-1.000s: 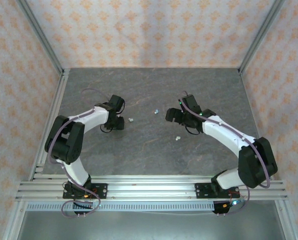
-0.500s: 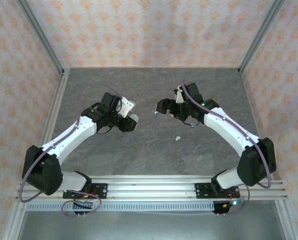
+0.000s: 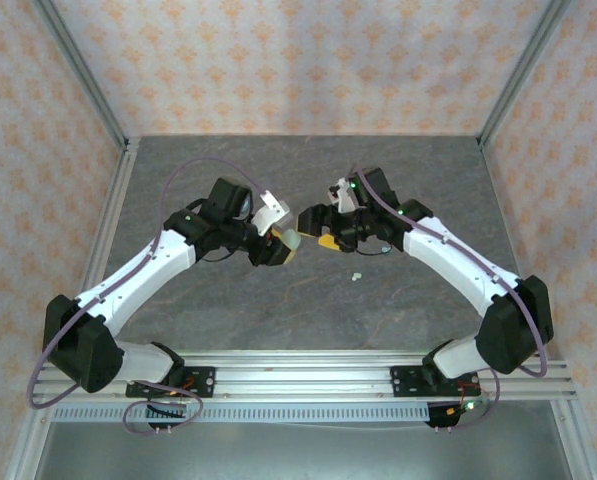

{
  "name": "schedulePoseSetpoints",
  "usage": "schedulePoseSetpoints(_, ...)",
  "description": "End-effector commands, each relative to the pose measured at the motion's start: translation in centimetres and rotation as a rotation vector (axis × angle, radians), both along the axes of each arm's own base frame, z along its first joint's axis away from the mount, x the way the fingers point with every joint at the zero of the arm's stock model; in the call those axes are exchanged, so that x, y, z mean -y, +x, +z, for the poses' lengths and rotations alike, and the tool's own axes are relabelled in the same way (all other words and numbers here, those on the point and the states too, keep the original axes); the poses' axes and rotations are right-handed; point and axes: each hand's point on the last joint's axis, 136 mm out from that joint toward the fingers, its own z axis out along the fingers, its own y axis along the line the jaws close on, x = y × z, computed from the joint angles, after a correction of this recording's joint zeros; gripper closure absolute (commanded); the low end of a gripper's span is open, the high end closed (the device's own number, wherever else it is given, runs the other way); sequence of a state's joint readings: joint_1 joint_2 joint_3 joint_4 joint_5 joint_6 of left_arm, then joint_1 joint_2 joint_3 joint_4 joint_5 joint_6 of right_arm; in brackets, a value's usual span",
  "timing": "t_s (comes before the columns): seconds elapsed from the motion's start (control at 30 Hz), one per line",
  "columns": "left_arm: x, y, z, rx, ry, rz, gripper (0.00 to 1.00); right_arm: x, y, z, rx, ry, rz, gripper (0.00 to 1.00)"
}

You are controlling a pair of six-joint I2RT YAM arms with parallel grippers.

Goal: Insert wireless bluetooth earbuds into charging case

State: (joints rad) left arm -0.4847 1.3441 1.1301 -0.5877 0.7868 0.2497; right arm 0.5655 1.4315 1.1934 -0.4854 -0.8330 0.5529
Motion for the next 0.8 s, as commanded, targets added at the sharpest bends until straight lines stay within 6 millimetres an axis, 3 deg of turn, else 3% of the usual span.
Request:
schedulePoseSetpoints(0.0,1.26,-0.53,2.54,0.056,-0.059,-0.071,0.84,-1.92,-1.83,2.64,0.010,0.095,0.088,0.16)
schedulePoseSetpoints(0.43,1.59,-0.82,2.55,0.057,-0.044,-0.094,0.84,-2.57,-2.12,3.32,-0.013,0.147,0.092,0.21)
schedulePoseSetpoints(0.63,1.51,-0.68,2.93,0.077,-0.044,-0.087,0.82,-2.46,-2.70,2.76,-0.060,0.148,0.095,0.55)
schedulePoseSetpoints(0.77,1.32,-0.26,3.25,0.099,-0.038,-0.065,0.73,-2.50,-2.65,3.05,-0.074,0.162,0.078,0.71)
